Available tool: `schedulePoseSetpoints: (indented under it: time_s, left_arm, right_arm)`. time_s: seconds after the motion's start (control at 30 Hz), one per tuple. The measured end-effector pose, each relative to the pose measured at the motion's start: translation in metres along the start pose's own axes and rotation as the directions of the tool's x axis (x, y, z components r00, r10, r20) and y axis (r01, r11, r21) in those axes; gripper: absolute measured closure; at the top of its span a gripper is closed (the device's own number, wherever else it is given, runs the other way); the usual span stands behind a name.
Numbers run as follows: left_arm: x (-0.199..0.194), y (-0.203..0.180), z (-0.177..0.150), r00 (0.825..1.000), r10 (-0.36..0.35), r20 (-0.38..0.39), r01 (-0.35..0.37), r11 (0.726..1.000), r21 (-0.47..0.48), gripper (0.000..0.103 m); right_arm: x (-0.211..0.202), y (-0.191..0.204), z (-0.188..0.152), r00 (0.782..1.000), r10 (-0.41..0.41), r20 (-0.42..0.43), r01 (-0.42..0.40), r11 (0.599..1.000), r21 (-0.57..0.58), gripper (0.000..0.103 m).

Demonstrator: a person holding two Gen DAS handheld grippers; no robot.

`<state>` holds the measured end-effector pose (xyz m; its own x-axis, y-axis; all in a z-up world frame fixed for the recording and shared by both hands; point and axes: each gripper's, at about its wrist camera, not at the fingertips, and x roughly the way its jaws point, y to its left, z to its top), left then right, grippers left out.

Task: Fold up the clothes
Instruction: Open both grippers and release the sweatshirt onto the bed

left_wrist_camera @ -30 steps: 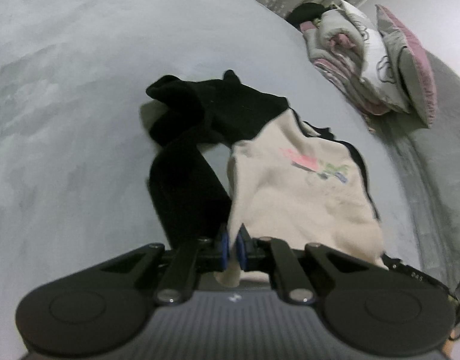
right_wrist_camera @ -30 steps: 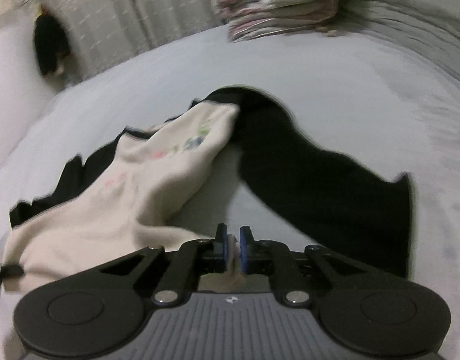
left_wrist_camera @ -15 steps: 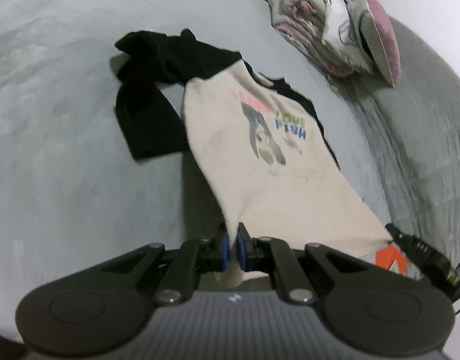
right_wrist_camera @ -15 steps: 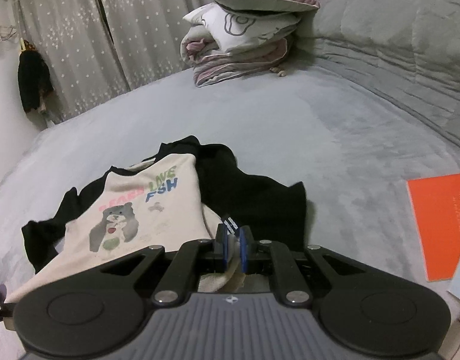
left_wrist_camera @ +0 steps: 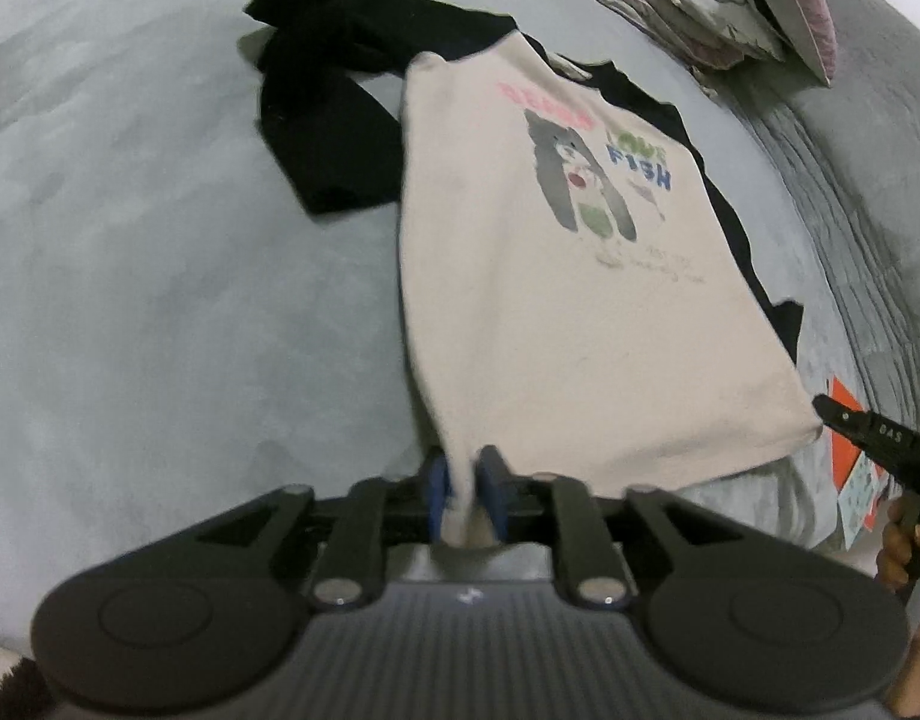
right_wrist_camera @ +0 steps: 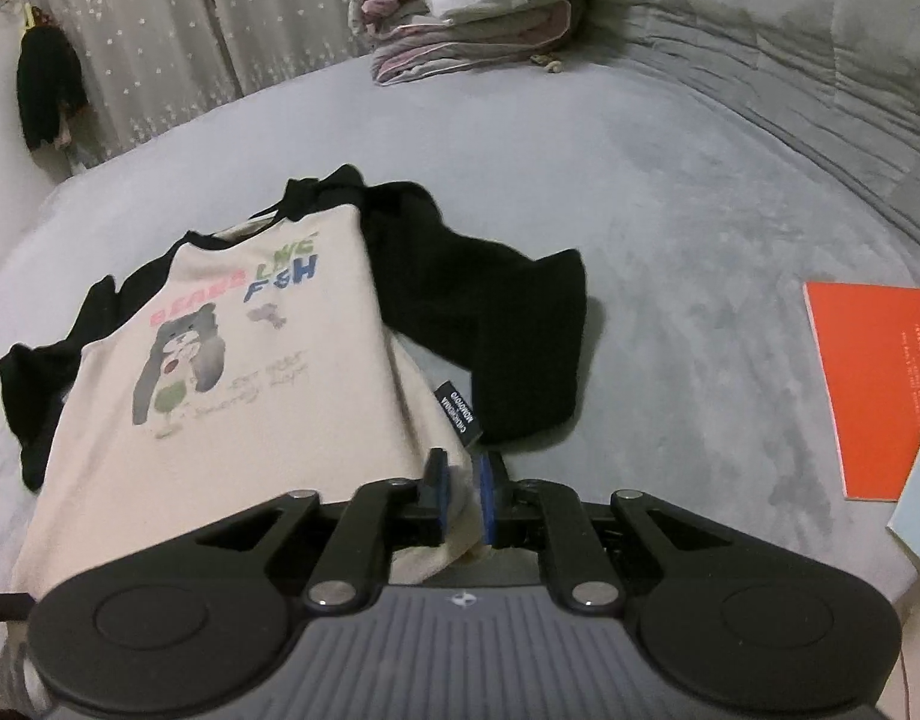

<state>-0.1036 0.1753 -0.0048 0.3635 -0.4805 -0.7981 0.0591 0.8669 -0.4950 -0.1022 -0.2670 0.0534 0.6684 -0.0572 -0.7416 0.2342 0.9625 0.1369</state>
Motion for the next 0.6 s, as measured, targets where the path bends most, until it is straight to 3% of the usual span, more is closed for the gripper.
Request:
schedulePoseSetpoints:
  time_s: [0.07, 0.13, 0.37, 0.6]
  left_arm:
    - [-0.006, 0.006, 0.006, 1.0, -0.008, 0.024, 0.008, 1.0, -0.019, 0.061]
    - [-0.012, 0.013, 0.013, 0.999, -0.011, 0.049, 0.014, 0.999, -0.046, 0.059]
    - [-0.021, 0.041, 0.049, 0.986, 0.067, 0.156, -0.046, 0.99, -0.134, 0.046]
    - [-0.003, 0.058, 0.087, 0.974, 0.133, 0.186, -0.095, 0.975, -0.199, 0.044]
  right_arm:
    - [-0.001, -0.005, 0.004, 1.0, 0.001, 0.004, -0.001, 1.0, 0.018, 0.082]
    - [0.0, -0.01, 0.009, 1.0, 0.003, 0.009, -0.004, 0.999, 0.039, 0.068]
    - [0.012, -0.017, 0.027, 1.0, 0.001, 0.011, -0.002, 0.998, 0.056, 0.063]
    - [0.037, -0.023, 0.048, 1.0, -0.012, 0.011, 0.011, 0.998, 0.056, 0.055]
